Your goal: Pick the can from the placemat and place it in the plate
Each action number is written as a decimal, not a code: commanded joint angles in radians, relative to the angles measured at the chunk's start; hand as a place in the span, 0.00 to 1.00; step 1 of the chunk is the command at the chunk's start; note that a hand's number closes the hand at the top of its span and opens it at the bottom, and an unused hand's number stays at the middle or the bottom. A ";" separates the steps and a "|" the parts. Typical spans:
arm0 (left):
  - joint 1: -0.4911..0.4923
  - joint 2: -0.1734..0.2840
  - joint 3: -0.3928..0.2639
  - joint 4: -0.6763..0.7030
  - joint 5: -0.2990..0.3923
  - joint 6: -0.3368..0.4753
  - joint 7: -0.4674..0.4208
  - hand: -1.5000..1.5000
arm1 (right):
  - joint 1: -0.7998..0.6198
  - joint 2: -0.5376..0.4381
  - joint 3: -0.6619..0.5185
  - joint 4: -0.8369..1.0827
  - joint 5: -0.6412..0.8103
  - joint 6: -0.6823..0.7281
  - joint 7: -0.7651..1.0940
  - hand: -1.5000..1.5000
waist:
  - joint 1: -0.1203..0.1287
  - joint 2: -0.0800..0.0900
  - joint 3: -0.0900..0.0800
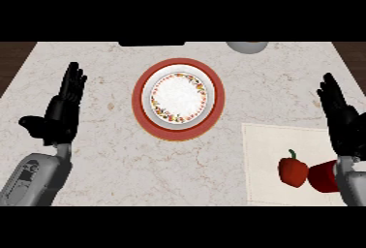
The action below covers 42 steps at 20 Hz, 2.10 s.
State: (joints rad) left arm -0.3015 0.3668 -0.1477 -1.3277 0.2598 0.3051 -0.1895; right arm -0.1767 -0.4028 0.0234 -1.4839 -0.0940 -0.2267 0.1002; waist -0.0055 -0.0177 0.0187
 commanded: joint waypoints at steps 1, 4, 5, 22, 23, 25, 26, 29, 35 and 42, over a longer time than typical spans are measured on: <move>-0.002 0.030 0.011 -0.035 -0.028 -0.037 0.030 0.50 | -0.052 0.035 -0.009 0.018 0.019 -0.004 -0.024 1.00 | 0.009 0.017 -0.018; 0.002 0.074 -0.030 -0.137 -0.045 -0.066 0.105 0.50 | -0.137 0.105 0.060 -0.014 0.073 -0.062 -0.030 1.00 | 0.018 0.015 -0.018; -0.040 0.115 0.017 -0.095 -0.034 -0.103 0.104 0.50 | -0.155 0.083 0.030 0.011 0.044 -0.012 -0.067 1.00 | 0.013 0.018 -0.018; 0.056 0.128 0.039 -0.239 0.009 -0.184 0.208 0.50 | 0.189 0.231 0.195 -0.183 0.648 -0.654 0.104 0.00 | -0.001 0.014 -0.020; 0.058 0.117 0.038 -0.238 0.007 -0.183 0.201 0.50 | 0.125 0.156 0.138 -0.212 0.682 -0.581 0.230 0.00 | -0.001 0.014 -0.020; 0.033 0.112 0.023 -0.231 -0.023 -0.157 0.220 0.50 | 0.134 0.124 0.147 -0.254 0.808 -0.504 0.382 0.00 | -0.007 0.013 -0.022; 0.002 0.137 0.052 -0.207 0.001 -0.170 0.235 0.50 | 0.124 0.084 0.133 -0.292 0.833 -0.437 0.451 0.00 | -0.019 0.010 -0.024; 0.053 0.140 0.054 -0.245 0.008 -0.172 0.228 0.50 | 0.169 0.040 0.128 -0.287 0.857 -0.266 0.618 0.00 | -0.010 0.008 -0.027; 0.009 0.133 0.053 -0.231 0.002 -0.170 0.241 0.50 | 0.139 -0.070 0.133 -0.374 0.789 0.134 0.941 0.00 | -0.019 0.012 -0.027; 0.028 0.116 0.035 -0.223 -0.018 -0.175 0.238 0.50 | 0.095 -0.092 0.120 -0.453 0.586 0.454 1.222 0.00 | -0.008 0.016 -0.023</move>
State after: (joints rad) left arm -0.2719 0.4902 -0.1147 -1.5743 0.2500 0.1338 0.0587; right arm -0.0692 -0.4736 0.1508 -1.8855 0.5769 0.0389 1.1062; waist -0.0079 -0.0049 -0.0057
